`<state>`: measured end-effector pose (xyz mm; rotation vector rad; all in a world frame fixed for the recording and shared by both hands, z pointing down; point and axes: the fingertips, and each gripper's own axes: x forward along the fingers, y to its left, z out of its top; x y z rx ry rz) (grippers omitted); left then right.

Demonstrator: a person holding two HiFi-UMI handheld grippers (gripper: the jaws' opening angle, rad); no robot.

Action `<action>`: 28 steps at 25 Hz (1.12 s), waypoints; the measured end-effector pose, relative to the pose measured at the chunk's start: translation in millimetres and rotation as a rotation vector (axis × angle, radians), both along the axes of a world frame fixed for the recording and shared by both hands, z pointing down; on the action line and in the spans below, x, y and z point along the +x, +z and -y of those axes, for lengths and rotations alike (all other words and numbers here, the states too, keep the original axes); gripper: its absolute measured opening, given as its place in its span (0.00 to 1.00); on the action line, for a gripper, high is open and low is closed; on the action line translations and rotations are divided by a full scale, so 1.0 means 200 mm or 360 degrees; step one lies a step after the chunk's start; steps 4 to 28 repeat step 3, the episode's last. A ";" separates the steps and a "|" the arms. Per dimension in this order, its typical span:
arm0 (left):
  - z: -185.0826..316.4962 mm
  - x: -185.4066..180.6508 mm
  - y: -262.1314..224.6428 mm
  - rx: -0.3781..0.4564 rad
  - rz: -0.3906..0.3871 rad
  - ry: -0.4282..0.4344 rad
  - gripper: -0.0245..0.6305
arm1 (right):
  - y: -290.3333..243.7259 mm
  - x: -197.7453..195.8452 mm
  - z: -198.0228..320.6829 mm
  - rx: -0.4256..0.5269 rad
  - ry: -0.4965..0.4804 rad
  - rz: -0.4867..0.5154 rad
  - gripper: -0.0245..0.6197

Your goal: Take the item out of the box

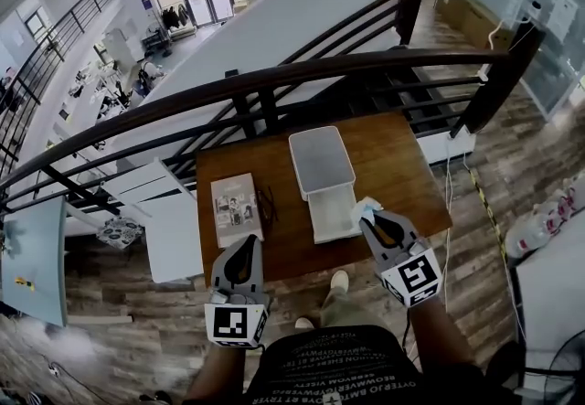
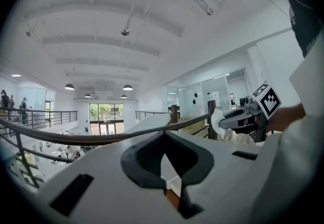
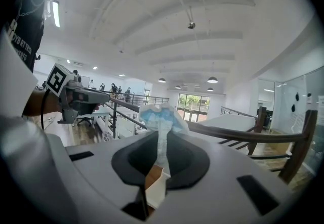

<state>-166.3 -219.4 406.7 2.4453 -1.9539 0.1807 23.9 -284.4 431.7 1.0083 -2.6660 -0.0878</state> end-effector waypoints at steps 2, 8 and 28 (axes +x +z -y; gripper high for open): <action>0.03 0.02 0.01 -0.0009 -0.0002 0.0001 0.04 | 0.03 0.01 0.02 -0.0005 -0.0002 0.0005 0.08; 0.04 0.03 0.02 -0.0014 -0.0004 0.0001 0.04 | 0.04 0.02 0.03 -0.0008 -0.0002 0.0007 0.08; 0.04 0.03 0.02 -0.0014 -0.0004 0.0001 0.04 | 0.04 0.02 0.03 -0.0008 -0.0002 0.0007 0.08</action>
